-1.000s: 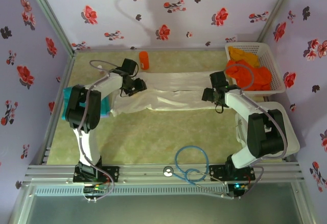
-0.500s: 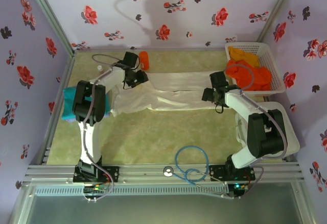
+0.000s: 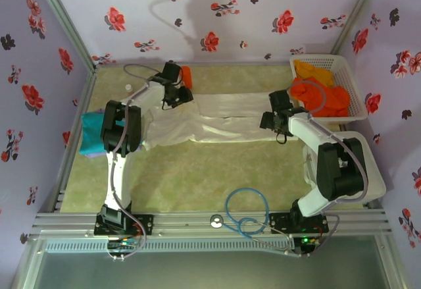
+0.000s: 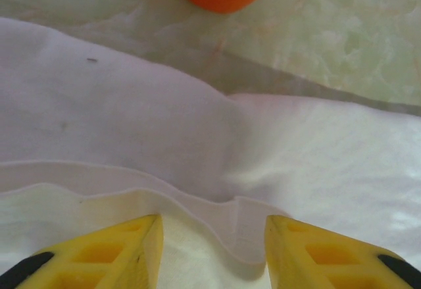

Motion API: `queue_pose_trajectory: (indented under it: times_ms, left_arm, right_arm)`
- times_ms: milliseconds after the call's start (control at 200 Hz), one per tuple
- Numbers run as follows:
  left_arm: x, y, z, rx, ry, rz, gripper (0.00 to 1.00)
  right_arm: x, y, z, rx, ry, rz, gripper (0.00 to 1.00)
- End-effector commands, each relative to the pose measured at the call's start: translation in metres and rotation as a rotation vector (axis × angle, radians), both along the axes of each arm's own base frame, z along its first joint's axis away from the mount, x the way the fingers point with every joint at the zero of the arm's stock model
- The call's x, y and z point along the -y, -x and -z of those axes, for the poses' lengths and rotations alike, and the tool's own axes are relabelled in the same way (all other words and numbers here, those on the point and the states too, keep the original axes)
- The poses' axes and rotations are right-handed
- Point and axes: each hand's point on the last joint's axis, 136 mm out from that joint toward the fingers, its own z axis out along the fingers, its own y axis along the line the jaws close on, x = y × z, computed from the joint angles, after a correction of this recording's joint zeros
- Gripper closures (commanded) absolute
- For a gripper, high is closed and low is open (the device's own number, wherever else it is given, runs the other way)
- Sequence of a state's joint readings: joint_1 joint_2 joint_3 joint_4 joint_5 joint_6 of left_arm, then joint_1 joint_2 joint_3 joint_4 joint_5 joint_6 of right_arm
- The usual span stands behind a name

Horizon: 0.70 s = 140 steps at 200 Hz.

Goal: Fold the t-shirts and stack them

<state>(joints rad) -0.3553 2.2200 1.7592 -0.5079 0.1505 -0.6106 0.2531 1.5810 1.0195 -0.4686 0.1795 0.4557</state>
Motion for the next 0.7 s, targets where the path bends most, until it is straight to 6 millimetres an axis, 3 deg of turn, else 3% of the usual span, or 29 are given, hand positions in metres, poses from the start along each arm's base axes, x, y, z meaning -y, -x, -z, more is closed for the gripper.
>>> queue_pose_trajectory:
  times_ms: [0,95,170,300,460,695]
  left_arm:
    - [-0.020,0.019,-0.017,0.015,-0.088,0.008,0.55]
    - [-0.031,0.036,-0.027,0.029,-0.101,0.000,0.55]
    - [-0.038,0.055,-0.025,0.007,-0.110,0.000,0.55]
    - [-0.048,0.082,-0.010,-0.054,-0.132,-0.002,0.55]
    - [-0.061,0.104,0.009,-0.116,-0.178,-0.010,0.56]
    - [-0.065,0.106,0.023,-0.182,-0.224,0.006,0.56]
  right_arm:
    - [-0.011,-0.020,-0.011,0.037,0.007,-0.016,0.19]
    - [-0.018,-0.039,-0.010,0.029,0.025,-0.028,0.22]
    - [-0.021,-0.058,-0.001,0.022,0.034,-0.016,0.27]
    - [-0.027,-0.089,0.017,-0.004,0.069,-0.026,0.39]
    - [-0.015,-0.116,0.030,-0.042,0.171,-0.006,0.48]
    - [0.004,-0.113,0.065,-0.187,0.212,0.011,0.56]
